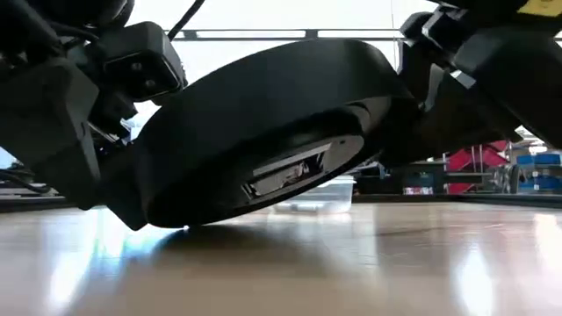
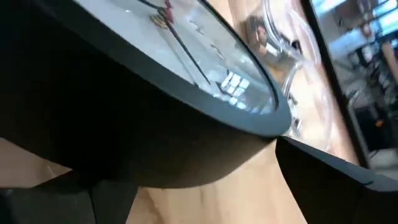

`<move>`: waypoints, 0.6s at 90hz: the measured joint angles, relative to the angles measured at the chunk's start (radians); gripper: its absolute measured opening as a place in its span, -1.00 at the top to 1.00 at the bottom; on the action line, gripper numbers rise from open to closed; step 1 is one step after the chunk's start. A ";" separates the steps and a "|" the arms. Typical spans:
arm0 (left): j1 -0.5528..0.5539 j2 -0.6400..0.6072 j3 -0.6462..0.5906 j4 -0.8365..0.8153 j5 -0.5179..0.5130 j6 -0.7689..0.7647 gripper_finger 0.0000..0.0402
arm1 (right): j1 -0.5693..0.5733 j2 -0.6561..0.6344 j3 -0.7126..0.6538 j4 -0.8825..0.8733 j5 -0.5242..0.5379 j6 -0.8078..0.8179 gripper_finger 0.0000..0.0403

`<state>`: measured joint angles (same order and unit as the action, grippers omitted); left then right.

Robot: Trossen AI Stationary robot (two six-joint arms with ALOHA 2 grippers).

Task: Insert battery
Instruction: Insert the silver battery into the clock's battery compartment

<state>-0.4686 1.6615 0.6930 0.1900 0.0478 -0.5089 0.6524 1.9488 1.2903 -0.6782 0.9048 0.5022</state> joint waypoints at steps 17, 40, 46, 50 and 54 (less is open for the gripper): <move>0.000 -0.005 0.000 -0.013 -0.001 -0.009 0.02 | -0.001 0.000 0.006 0.003 0.004 0.019 -0.62; 0.000 -0.045 0.000 -0.053 0.047 -0.021 0.03 | -0.001 0.000 0.016 0.003 0.003 0.013 -0.54; 0.000 -0.077 0.000 -0.093 0.048 -0.024 0.02 | -0.002 0.000 0.016 0.005 -0.015 0.022 -0.52; 0.000 -0.101 0.000 -0.120 0.048 -0.023 0.02 | -0.002 0.000 0.016 0.008 -0.022 0.023 -0.51; 0.000 -0.130 0.000 -0.158 0.045 -0.017 0.02 | -0.002 0.000 0.016 0.008 -0.023 0.023 -0.50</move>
<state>-0.4686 1.5314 0.6933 0.0324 0.0929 -0.5256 0.6506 1.9488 1.3067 -0.6703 0.8818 0.5255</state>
